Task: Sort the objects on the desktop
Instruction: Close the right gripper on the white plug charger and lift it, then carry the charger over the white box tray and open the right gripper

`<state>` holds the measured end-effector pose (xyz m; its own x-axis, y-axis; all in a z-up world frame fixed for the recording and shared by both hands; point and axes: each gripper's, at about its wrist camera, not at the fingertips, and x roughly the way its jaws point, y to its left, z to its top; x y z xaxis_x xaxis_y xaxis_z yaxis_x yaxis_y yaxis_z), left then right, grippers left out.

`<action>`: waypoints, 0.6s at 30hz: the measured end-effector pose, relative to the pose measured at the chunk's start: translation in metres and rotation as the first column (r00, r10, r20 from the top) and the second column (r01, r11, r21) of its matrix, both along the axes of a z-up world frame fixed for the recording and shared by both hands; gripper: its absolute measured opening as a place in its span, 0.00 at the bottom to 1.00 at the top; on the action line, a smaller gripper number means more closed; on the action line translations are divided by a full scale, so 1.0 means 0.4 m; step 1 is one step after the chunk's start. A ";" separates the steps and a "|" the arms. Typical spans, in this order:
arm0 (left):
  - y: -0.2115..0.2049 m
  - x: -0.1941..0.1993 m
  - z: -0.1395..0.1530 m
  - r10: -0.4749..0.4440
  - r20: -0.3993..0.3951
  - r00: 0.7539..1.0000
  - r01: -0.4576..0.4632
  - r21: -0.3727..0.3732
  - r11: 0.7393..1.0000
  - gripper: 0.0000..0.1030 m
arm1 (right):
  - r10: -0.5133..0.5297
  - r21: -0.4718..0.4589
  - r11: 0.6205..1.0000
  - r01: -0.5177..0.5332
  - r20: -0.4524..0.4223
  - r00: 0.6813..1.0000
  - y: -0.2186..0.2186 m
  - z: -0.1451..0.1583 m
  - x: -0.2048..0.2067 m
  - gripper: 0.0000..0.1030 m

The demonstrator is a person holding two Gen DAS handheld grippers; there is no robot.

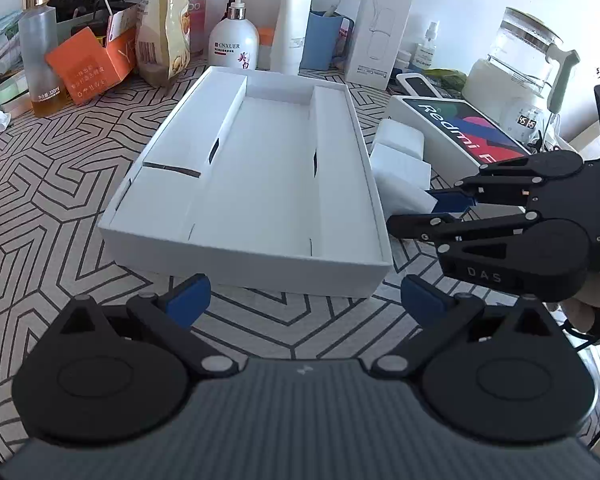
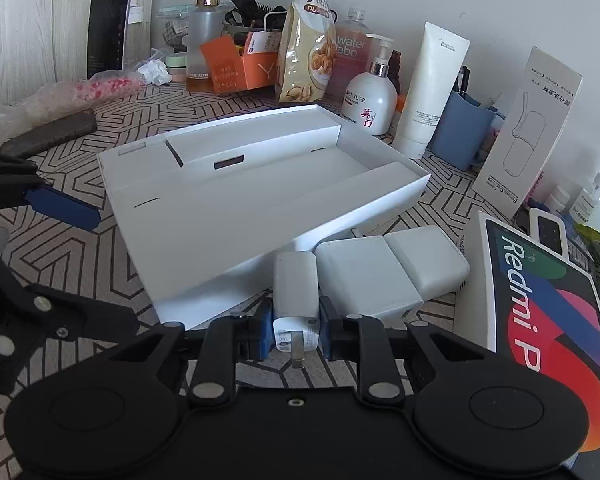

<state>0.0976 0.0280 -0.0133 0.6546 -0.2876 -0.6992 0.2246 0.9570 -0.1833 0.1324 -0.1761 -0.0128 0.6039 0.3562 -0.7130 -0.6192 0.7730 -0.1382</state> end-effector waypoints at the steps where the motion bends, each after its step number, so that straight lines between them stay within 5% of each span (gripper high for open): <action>1: 0.000 0.000 0.000 -0.009 0.001 1.000 0.009 0.004 1.000 1.00 | -0.004 0.008 1.000 0.004 -0.005 1.000 -0.006 0.002 -0.003 0.25; 7: -0.005 -0.002 0.018 -0.035 0.030 0.999 0.033 0.056 0.998 1.00 | -0.043 0.047 0.998 0.045 -0.026 0.999 -0.026 0.003 -0.028 0.25; 18: 0.024 -0.012 0.004 -0.031 0.017 0.999 0.031 0.036 0.999 1.00 | -0.083 0.108 0.990 0.088 -0.053 0.995 -0.043 0.013 -0.041 0.25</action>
